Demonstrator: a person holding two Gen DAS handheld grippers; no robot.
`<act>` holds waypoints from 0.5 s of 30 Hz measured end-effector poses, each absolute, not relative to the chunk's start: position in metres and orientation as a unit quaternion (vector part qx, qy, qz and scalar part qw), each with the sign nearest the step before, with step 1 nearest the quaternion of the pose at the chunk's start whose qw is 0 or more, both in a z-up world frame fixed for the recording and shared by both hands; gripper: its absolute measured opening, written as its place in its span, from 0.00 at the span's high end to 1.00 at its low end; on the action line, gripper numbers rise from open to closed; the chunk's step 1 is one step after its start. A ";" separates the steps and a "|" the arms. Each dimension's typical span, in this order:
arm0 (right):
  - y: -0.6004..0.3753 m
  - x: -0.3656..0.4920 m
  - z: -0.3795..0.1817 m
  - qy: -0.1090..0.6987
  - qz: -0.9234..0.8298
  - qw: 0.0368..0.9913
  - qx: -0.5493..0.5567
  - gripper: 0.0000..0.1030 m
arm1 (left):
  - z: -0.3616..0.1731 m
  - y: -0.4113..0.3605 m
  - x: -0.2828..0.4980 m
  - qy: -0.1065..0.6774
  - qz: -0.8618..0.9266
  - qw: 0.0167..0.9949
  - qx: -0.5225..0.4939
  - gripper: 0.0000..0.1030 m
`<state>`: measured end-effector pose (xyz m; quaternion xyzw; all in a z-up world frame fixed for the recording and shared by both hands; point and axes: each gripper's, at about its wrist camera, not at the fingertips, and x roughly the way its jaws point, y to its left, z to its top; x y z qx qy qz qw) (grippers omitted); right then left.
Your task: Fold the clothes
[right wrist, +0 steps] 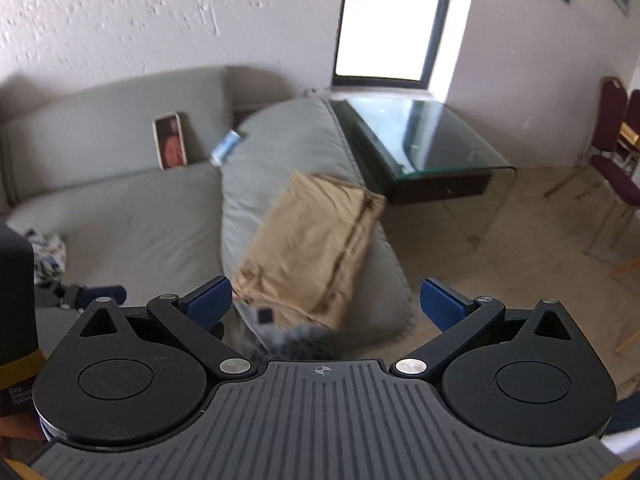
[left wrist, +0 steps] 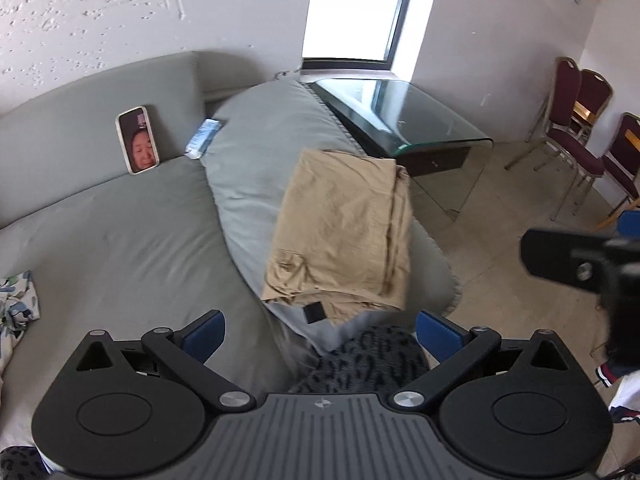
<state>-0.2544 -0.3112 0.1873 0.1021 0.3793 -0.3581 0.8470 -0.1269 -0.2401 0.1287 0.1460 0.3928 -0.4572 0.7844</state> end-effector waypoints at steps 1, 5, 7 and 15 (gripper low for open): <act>-0.313 -0.257 0.186 0.383 -0.360 0.844 0.105 0.00 | 0.128 -0.242 -0.129 0.392 -0.460 0.783 0.147 0.01; -0.323 -0.264 0.180 0.392 -0.367 0.834 0.124 0.00 | 0.126 -0.246 -0.137 0.386 -0.461 0.785 0.152 0.01; -0.325 -0.268 0.177 0.396 -0.364 0.833 0.127 0.00 | 0.125 -0.248 -0.140 0.380 -0.458 0.788 0.154 0.01; -0.337 -0.276 0.162 0.410 -0.358 0.827 0.145 0.00 | 0.117 -0.259 -0.148 0.388 -0.470 0.775 0.165 0.01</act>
